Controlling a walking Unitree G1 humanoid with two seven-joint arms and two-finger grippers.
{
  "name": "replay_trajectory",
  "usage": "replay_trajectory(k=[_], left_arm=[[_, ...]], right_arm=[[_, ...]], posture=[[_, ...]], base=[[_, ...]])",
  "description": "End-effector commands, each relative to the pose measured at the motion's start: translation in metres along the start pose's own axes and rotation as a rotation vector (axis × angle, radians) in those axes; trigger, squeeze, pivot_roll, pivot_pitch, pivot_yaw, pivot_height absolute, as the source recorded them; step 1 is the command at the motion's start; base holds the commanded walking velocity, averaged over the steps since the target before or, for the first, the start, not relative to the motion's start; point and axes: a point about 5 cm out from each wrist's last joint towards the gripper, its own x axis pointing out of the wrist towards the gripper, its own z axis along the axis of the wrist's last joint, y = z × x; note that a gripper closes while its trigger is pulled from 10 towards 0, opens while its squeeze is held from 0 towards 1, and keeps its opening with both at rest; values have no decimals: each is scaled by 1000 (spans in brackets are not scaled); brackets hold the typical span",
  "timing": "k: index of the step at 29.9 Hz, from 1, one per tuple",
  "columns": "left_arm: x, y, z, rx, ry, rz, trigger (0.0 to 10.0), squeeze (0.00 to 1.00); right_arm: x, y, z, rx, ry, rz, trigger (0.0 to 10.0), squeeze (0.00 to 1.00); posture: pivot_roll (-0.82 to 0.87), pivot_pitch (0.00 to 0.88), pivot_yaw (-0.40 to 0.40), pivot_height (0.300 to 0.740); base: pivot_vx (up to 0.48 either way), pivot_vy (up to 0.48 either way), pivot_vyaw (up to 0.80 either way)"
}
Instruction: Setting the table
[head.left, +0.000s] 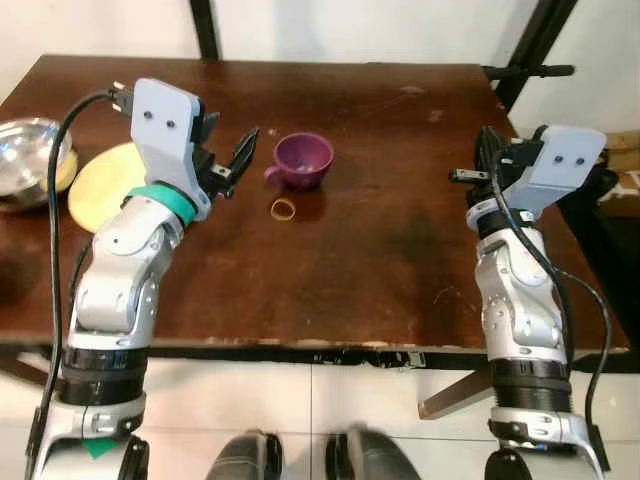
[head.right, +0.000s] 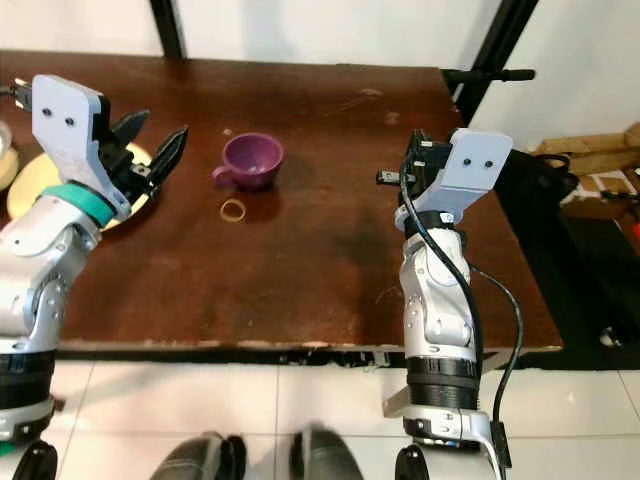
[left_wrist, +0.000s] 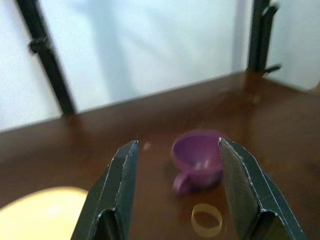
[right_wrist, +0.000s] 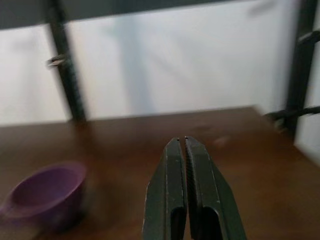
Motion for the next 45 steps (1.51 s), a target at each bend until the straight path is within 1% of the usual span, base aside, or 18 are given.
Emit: replay_trajectory(k=[1,45], left_arm=[[1,-2,-2,1,7,-8,10000,0],[1,-4,-3,-7,7,-18,10000,0]], right_arm=[[-2,-4,-2,-4,8,-17,10000,0],[-2,-3,-2,-5,6,-9,10000,0]], posture=[[65,18,51,740],[62,15,51,740]], base=[[-300,0,0],[-299,0,0]])
